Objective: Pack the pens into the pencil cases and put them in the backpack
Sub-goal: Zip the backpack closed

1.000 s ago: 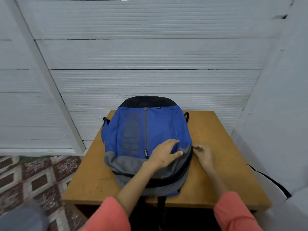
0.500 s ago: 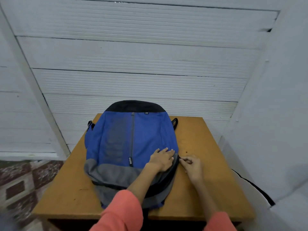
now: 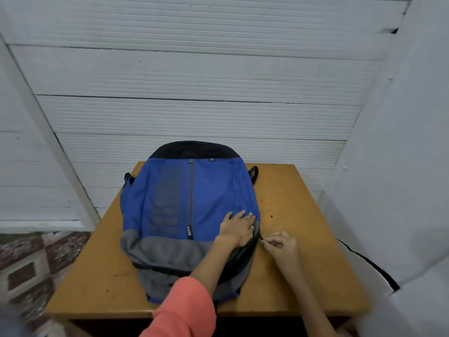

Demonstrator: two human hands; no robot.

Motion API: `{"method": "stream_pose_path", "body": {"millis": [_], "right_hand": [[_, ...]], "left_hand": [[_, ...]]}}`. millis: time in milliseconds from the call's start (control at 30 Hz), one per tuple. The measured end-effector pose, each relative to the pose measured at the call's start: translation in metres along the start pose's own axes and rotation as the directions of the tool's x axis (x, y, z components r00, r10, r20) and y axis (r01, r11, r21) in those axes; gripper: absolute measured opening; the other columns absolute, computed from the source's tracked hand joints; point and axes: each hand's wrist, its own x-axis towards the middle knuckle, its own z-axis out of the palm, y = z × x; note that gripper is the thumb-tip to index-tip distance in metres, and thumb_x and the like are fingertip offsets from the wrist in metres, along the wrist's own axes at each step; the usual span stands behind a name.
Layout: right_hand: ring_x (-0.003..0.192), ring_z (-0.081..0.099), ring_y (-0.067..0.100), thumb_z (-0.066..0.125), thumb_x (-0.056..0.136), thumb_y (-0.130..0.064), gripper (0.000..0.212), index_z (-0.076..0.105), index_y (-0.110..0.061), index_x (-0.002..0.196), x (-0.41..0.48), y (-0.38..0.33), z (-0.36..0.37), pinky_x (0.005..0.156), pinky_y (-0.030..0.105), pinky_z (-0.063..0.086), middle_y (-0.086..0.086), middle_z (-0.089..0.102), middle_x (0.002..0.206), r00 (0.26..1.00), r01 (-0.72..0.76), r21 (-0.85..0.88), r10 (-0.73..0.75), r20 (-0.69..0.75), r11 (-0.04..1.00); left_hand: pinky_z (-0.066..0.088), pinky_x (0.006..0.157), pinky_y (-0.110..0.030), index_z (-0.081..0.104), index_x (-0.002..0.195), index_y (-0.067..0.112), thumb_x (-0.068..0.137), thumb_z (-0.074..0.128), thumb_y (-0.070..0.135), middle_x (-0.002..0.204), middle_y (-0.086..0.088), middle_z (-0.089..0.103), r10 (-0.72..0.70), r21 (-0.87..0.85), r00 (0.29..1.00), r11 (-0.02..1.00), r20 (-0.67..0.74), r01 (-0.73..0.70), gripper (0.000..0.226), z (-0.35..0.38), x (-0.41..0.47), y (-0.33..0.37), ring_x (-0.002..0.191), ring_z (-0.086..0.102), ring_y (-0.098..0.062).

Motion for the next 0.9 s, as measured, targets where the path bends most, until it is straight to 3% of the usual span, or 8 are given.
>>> {"method": "stream_pose_path", "body": {"millis": [100, 233, 467, 600, 767, 833, 900], "right_hand": [[0.062, 0.056, 0.002, 0.078, 0.073, 0.006, 0.030, 0.070, -0.022, 0.064, -0.010, -0.004, -0.002, 0.057, 0.009, 0.041, 0.002, 0.056, 0.071, 0.999, -0.023, 0.025, 0.022, 0.023, 0.999], [0.060, 0.052, 0.003, 0.077, 0.075, 0.004, 0.015, 0.074, -0.006, 0.065, -0.024, -0.010, -0.004, 0.054, 0.011, 0.037, 0.010, 0.054, 0.070, 0.998, -0.047, 0.044, 0.044, 0.051, 0.998], [0.060, 0.049, 0.008, 0.078, 0.076, -0.003, 0.014, 0.072, -0.005, 0.064, -0.045, -0.012, -0.008, 0.056, 0.017, 0.037, 0.014, 0.054, 0.072, 0.993, -0.043, 0.043, 0.037, 0.115, 0.998], [0.060, 0.050, 0.006, 0.078, 0.076, -0.002, 0.018, 0.073, -0.014, 0.063, -0.046, -0.015, -0.009, 0.056, 0.014, 0.036, 0.015, 0.054, 0.072, 0.994, -0.033, 0.064, 0.026, 0.109, 0.997], [0.054, 0.047, 0.003, 0.077, 0.077, -0.003, 0.030, 0.069, -0.032, 0.069, -0.047, -0.016, -0.009, 0.054, 0.013, 0.035, -0.004, 0.048, 0.066, 0.996, 0.040, 0.007, -0.041, 0.082, 0.999], [0.054, 0.048, 0.002, 0.078, 0.076, -0.004, 0.029, 0.070, -0.031, 0.070, -0.049, -0.015, -0.009, 0.054, 0.013, 0.035, -0.008, 0.048, 0.065, 0.996, 0.066, -0.016, -0.065, 0.056, 0.998], [0.056, 0.050, 0.003, 0.079, 0.077, -0.007, 0.018, 0.073, -0.024, 0.074, -0.049, -0.013, -0.009, 0.055, 0.013, 0.037, -0.010, 0.050, 0.065, 0.996, 0.074, -0.034, -0.072, 0.051, 0.997]], "left_hand": [[0.002, 0.121, -0.043, 0.017, 0.155, 0.019, 0.106, 0.020, 0.025, 0.163, 0.007, 0.012, -0.007, 0.001, 1.000, 1.000, -0.004, 0.007, 0.050, 0.002, 0.000, 0.000, 0.150, 0.005, -0.013], [0.001, 0.121, -0.043, 0.015, 0.155, 0.020, 0.106, 0.019, 0.026, 0.163, 0.007, 0.011, -0.010, 0.005, 1.000, 1.000, 0.002, 0.010, 0.050, 0.001, 0.001, 0.001, 0.150, 0.004, -0.013], [0.001, 0.121, -0.042, 0.016, 0.156, 0.019, 0.106, 0.020, 0.027, 0.163, 0.008, 0.011, -0.013, -0.018, 1.000, 1.000, 0.002, 0.013, 0.051, 0.002, 0.002, 0.002, 0.150, 0.004, -0.012], [0.001, 0.121, -0.043, 0.017, 0.155, 0.019, 0.106, 0.021, 0.028, 0.163, 0.007, 0.014, -0.005, -0.034, 1.000, 0.999, -0.023, 0.004, 0.051, 0.004, 0.002, 0.001, 0.150, 0.005, -0.013], [-0.003, 0.120, -0.042, 0.020, 0.155, 0.017, 0.106, 0.026, 0.030, 0.162, 0.004, 0.018, 0.019, -0.161, 0.996, 0.986, -0.081, -0.032, 0.051, 0.010, -0.004, -0.002, 0.150, 0.006, -0.014], [0.003, 0.121, -0.042, 0.026, 0.153, 0.015, 0.104, 0.036, 0.030, 0.160, 0.000, 0.025, 0.023, -0.273, 0.992, 0.960, -0.120, -0.056, 0.052, 0.007, -0.008, -0.004, 0.149, 0.014, -0.017], [0.021, 0.117, -0.041, 0.034, 0.149, 0.013, 0.100, 0.048, 0.031, 0.155, -0.005, 0.034, 0.032, -0.351, 0.981, 0.931, -0.193, -0.100, 0.054, 0.002, -0.013, -0.006, 0.144, 0.026, -0.022]]}}
